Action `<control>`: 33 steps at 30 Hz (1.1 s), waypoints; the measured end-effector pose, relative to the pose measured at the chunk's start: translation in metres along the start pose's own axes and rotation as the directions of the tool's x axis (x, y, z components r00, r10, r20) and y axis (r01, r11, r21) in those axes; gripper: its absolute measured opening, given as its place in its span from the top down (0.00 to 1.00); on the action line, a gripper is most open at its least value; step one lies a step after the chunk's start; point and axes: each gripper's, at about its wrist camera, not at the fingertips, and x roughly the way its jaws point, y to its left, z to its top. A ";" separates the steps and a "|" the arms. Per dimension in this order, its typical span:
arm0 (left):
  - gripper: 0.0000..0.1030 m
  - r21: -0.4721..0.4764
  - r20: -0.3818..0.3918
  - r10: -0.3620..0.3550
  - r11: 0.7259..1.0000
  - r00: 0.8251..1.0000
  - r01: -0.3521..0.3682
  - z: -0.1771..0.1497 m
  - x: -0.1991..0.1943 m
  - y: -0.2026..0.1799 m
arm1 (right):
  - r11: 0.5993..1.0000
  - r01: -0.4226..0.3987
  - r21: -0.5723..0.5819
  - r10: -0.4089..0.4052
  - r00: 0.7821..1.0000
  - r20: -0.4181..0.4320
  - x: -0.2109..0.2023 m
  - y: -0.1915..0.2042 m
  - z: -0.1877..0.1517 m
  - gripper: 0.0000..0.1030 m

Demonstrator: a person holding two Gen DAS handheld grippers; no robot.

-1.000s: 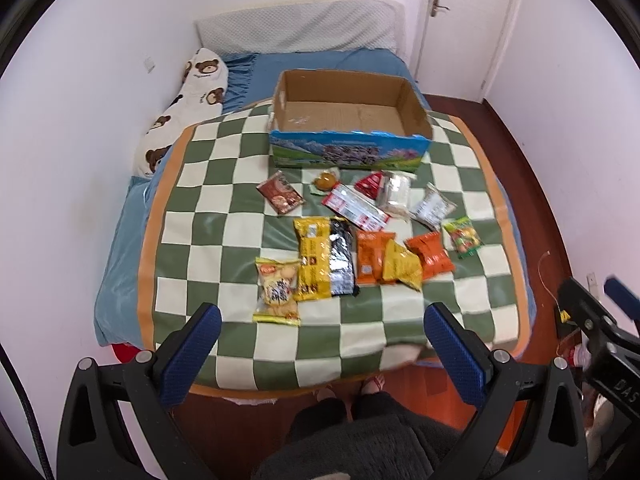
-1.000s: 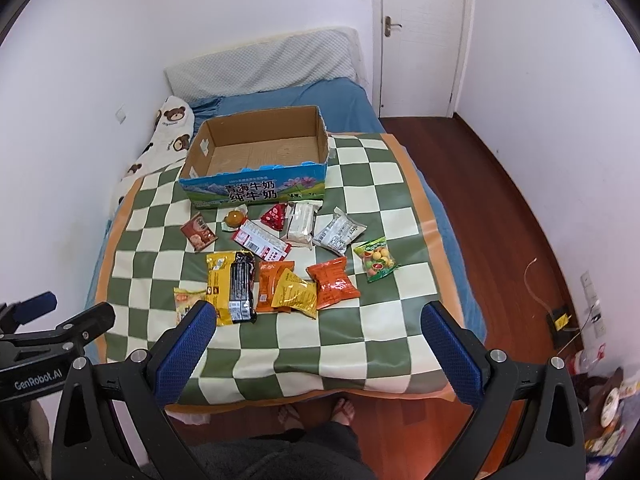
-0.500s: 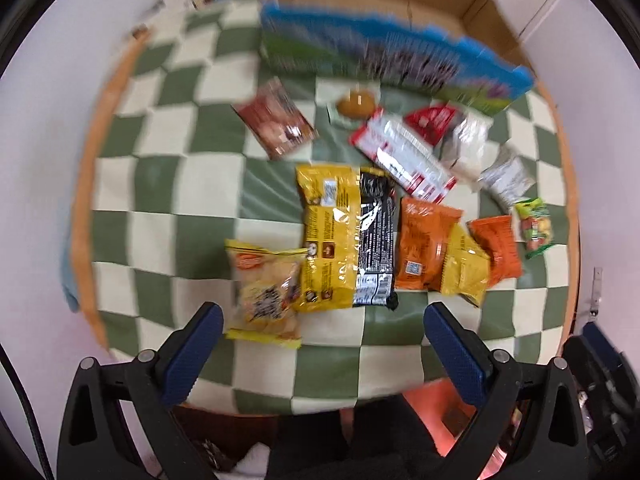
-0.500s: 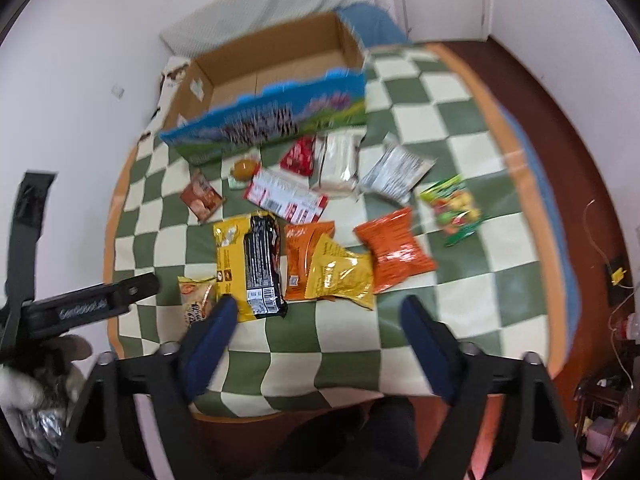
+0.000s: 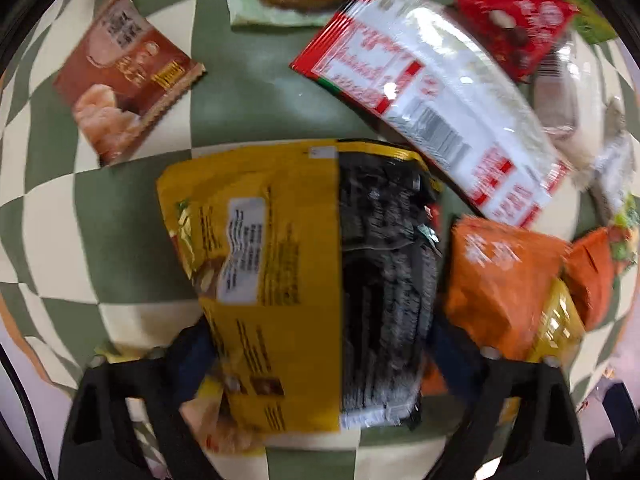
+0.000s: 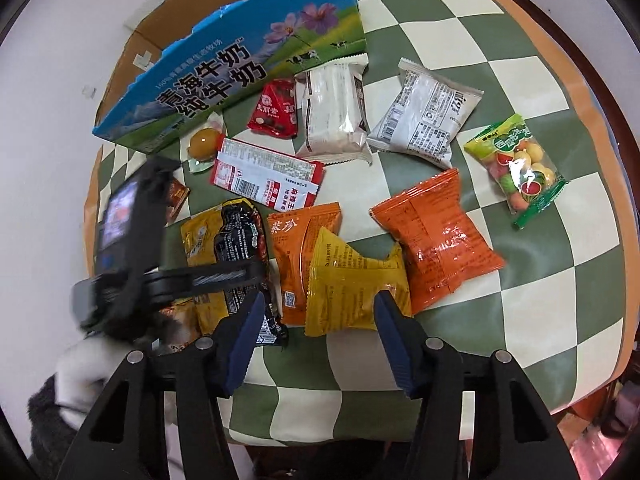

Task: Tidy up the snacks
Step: 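Grasp the yellow-and-black bag with the left gripper, then grasp the yellow egg-cake packet with the right gripper while the left gripper holds the yellow-and-black bag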

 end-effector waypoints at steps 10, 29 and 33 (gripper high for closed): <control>0.18 -0.017 0.142 -0.031 0.999 0.989 0.034 -0.018 -0.065 0.025 | 0.999 0.002 0.032 -0.001 1.000 -0.025 0.010 0.006 -0.008 0.42; 0.18 -0.243 0.105 0.155 0.962 0.982 -0.126 -0.134 -0.069 0.235 | 0.859 -0.159 -0.486 0.055 0.974 -0.221 0.119 0.200 -0.078 0.22; 0.18 -0.290 0.058 0.101 0.953 0.993 -0.080 -0.157 -0.036 0.249 | 0.750 -0.116 -0.652 -0.041 0.975 -0.220 0.140 0.235 -0.096 0.22</control>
